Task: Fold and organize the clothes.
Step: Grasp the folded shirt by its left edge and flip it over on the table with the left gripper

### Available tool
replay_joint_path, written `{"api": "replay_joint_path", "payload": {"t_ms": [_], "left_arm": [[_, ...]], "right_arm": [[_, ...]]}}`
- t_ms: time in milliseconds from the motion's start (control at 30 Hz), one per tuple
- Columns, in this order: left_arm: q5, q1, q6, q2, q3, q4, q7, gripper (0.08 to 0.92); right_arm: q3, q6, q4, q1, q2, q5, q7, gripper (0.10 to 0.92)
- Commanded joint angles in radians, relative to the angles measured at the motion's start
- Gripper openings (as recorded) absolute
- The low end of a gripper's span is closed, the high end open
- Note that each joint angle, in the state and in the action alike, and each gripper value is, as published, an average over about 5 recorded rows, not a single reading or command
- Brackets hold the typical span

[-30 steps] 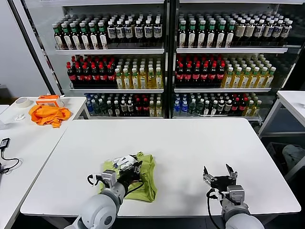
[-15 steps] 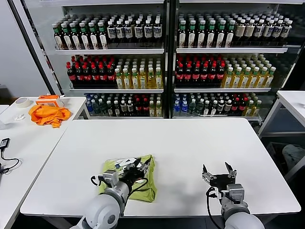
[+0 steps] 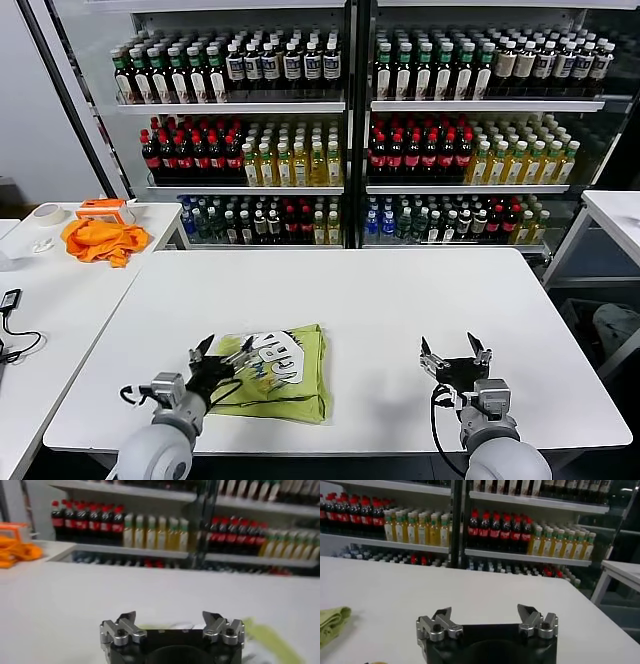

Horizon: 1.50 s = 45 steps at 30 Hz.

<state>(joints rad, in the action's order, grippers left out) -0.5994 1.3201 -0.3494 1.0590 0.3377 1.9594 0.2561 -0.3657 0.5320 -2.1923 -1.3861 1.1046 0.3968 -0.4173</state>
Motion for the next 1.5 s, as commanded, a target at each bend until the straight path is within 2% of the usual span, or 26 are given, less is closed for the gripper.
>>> {"api": "replay_joint_path", "payload": {"t_ms": [33, 467, 567, 933, 1167, 1333, 1500], "left_arm": [[0.090, 0.084, -0.012, 0.002, 0.057, -0.061, -0.023, 0.822], [-0.016, 0.057, -0.055, 0.008, 0.038, -0.066, 0.002, 0.823], [-0.029, 0.058, -0.063, 0.010, 0.028, -0.059, 0.002, 0.802], [-0.027, 0.060, -0.052, 0.023, -0.002, -0.066, -0.009, 0.499], [-0.001, 0.047, -0.031, -0.032, 0.021, -0.029, -0.004, 0.300], [-0.018, 0.057, -0.084, -0.106, 0.167, 0.089, -0.003, 0.143], [-0.046, 0.096, -0.130, -0.216, 0.413, 0.122, -0.011, 0.103]], "right_arm": [[-0.003, -0.002, -0.005, 0.002, -0.002, 0.002, 0.002, 0.823], [-0.004, -0.001, -0.002, -0.001, -0.007, 0.003, 0.001, 0.823], [-0.003, 0.000, -0.001, -0.002, -0.006, 0.003, 0.001, 0.823], [-0.008, 0.000, -0.007, -0.010, -0.005, 0.002, 0.000, 0.823], [-0.015, 0.000, -0.015, -0.016, -0.008, 0.002, 0.000, 0.823], [-0.021, 0.000, -0.017, -0.018, -0.011, 0.002, 0.000, 0.823], [-0.020, 0.000, -0.016, -0.015, -0.009, 0.002, 0.000, 0.823]]}}
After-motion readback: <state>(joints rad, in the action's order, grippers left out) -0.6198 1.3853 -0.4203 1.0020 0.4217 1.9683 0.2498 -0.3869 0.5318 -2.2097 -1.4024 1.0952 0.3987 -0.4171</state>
